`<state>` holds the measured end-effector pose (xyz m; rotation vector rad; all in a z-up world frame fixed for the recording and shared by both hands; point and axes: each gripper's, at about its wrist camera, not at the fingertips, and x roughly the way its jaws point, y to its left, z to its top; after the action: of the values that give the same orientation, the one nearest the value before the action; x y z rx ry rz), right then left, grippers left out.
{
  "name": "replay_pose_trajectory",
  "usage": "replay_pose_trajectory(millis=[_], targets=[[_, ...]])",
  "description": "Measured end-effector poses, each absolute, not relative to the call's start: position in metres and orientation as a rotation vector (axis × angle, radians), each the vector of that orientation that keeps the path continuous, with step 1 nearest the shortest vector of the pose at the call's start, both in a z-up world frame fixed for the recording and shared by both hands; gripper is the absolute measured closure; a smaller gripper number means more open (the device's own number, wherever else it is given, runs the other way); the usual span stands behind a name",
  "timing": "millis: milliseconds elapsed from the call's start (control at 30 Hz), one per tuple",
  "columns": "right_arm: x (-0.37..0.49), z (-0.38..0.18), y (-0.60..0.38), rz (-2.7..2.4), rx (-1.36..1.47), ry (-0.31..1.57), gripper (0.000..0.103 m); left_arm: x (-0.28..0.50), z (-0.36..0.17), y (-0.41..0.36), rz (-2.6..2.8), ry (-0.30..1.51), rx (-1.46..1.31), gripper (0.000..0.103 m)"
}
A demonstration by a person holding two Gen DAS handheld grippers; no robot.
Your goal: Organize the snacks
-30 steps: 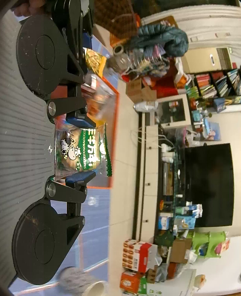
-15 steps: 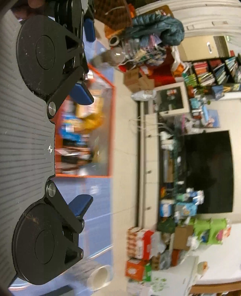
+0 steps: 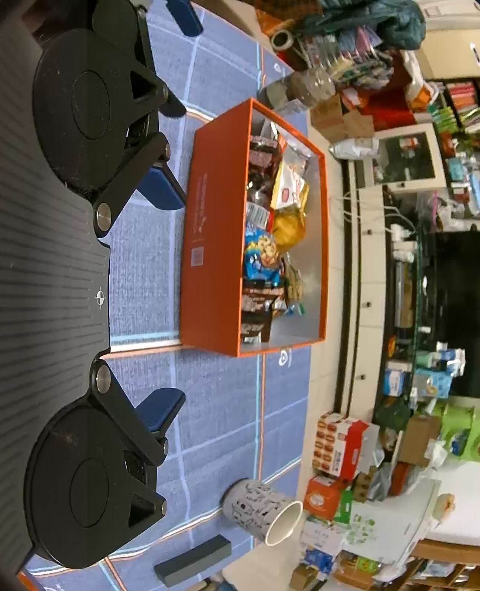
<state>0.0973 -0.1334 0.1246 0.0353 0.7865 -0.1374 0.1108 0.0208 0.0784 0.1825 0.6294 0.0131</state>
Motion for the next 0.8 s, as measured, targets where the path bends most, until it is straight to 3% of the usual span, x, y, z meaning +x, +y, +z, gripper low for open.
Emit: replay_pose_trajectory(millis=[800], targets=[[0.113,0.108,-0.136,-0.125,0.02,0.833,0.007,0.122,0.074,0.014,-0.007,0.698,0.119,0.012]])
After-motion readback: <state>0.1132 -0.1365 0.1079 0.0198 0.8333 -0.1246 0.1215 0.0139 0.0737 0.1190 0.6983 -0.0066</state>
